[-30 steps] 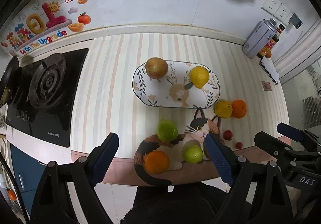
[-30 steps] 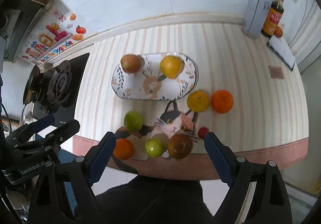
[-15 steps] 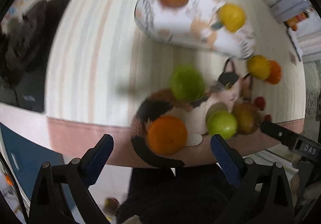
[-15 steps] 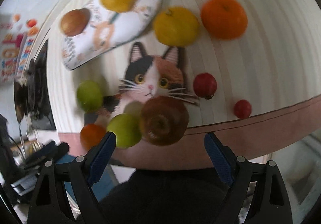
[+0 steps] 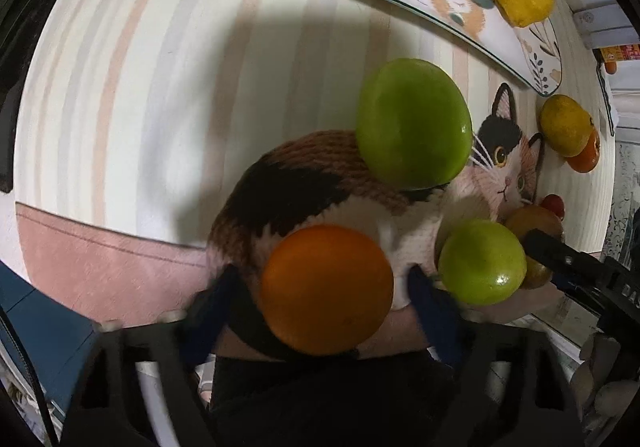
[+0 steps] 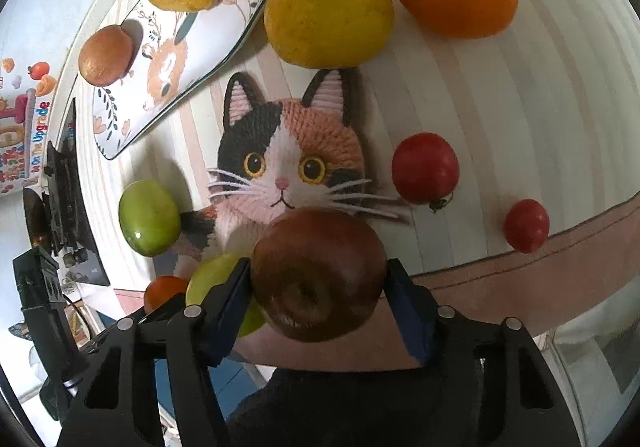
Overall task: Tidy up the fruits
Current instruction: 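Grasp the orange with the left tool while the right tool grasps the red apple, then place the orange and apple on the deer plate and open both tools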
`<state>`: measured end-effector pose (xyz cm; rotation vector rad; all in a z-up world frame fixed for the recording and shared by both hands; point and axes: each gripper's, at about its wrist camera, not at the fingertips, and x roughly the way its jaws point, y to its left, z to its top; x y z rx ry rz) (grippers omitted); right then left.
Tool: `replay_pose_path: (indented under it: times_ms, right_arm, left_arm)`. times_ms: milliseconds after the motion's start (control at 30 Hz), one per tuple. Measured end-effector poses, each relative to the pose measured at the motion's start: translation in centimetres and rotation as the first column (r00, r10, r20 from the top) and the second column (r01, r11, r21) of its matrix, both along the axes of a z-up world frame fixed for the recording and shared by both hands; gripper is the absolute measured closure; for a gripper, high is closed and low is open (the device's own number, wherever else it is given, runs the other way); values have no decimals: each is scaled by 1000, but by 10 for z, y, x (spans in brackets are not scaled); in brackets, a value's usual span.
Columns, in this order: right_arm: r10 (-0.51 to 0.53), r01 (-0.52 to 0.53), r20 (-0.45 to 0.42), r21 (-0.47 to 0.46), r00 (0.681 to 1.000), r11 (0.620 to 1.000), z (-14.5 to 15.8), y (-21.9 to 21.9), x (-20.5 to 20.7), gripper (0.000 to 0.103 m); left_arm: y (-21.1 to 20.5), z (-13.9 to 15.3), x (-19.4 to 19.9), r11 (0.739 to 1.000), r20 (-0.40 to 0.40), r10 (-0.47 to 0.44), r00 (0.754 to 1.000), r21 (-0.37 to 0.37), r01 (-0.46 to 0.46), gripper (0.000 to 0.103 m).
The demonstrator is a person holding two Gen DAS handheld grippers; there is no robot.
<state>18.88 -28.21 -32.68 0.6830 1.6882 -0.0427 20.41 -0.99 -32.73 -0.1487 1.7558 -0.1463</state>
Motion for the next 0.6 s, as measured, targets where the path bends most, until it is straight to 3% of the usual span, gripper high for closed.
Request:
replay_pose_path:
  times_ms: [367,600]
  right_arm:
    - [38,-36,61,-44,997,998,12,5,0,36]
    - [27,-22,167,-30,986,999,57,1,31,36]
  left_arm:
    - [-10,12,3,998,59,-64,996,18,63,41]
    - [-13,81,39,996,181,-62,981,-46,71,41]
